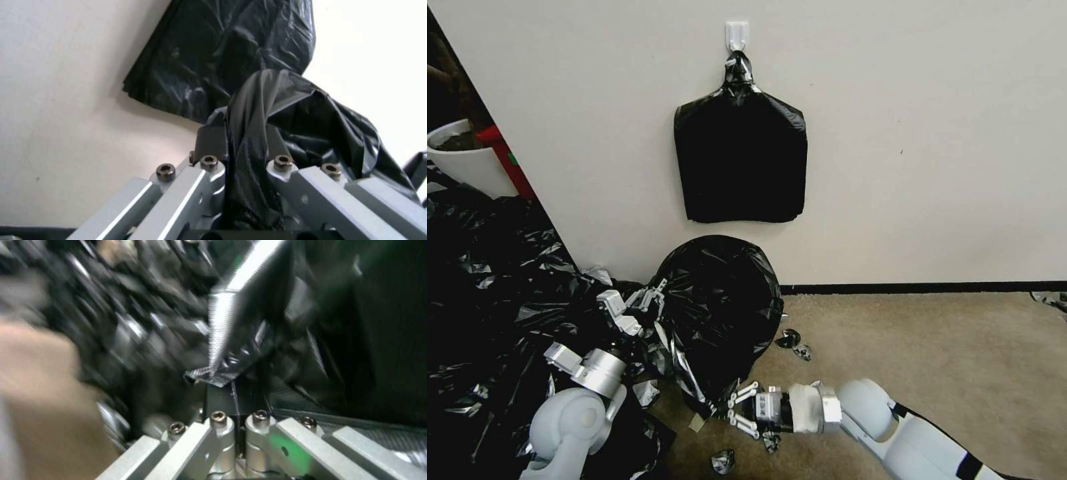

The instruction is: Place a trash bag onto the trash bin.

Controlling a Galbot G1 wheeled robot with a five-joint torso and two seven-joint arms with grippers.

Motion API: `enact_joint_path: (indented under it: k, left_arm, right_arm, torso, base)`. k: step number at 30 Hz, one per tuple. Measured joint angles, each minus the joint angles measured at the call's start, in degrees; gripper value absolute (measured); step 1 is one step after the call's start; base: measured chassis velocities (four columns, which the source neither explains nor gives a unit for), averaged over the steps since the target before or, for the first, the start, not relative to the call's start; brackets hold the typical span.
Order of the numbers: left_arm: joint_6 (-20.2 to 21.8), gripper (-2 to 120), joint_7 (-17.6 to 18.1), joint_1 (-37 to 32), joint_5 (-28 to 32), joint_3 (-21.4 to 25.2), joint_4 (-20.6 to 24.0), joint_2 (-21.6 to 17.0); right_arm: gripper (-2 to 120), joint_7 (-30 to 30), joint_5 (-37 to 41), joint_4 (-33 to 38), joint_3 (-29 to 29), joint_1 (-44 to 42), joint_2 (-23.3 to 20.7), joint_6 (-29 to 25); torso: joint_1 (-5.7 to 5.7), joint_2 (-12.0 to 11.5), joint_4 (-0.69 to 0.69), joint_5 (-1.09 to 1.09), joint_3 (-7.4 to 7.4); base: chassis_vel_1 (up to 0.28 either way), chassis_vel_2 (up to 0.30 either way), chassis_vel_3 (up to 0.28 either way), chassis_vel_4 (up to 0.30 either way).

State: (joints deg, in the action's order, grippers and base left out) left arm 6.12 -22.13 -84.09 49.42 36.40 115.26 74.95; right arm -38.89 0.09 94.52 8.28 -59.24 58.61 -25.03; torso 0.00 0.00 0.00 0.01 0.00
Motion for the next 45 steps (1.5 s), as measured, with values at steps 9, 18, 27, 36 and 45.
enact_joint_path:
  k: [9,18,27,36,45]
  left_arm:
    - [0.6,7,0.1,0.8,0.1,-0.3,-0.1,-0.6]
    - [0.4,7,0.2,3.4,0.0,-1.2,-2.1,-0.7]
    - [-0.3,7,0.2,5.2,0.1,-1.4,-4.0,-1.2]
    - [-1.4,7,0.0,5.5,-1.3,-2.1,-5.5,-0.9]
    - [-4.9,7,-0.9,4.2,-7.1,-3.7,-6.2,0.1]
  right_arm:
    - [0,11.8,-17.8,-6.7,-4.8,2.5,1.1,1.7]
    - [14,15.0,-9.6,-5.1,-2.8,-0.1,-1.5,4.2]
    - [44,-4.2,2.5,-7.6,-6.4,-1.9,-3.9,-5.6]
    - [75,-29.9,27.1,0.6,-17.5,-3.3,-7.5,-4.1]
    - [43,-10.3,49.1,16.1,-12.7,-3.9,-5.9,4.5]
  torso:
    - [0.00,0.0,0.00,0.00,0.00]
    - [0.00,0.0,0.00,-0.01,0.01]
    - [0.00,0.0,0.00,0.01,0.00]
    - [0.00,0.0,0.00,-0.01,0.00]
    - [0.00,0.0,0.01,-0.02,0.00]
  base:
    - [0.000,0.000,0.000,0.000]
    - [0.000,0.000,0.000,0.000]
    - [0.000,0.000,0.000,0.000]
    - [0.000,0.000,0.000,0.000]
    - [0.000,0.000,0.000,0.000]
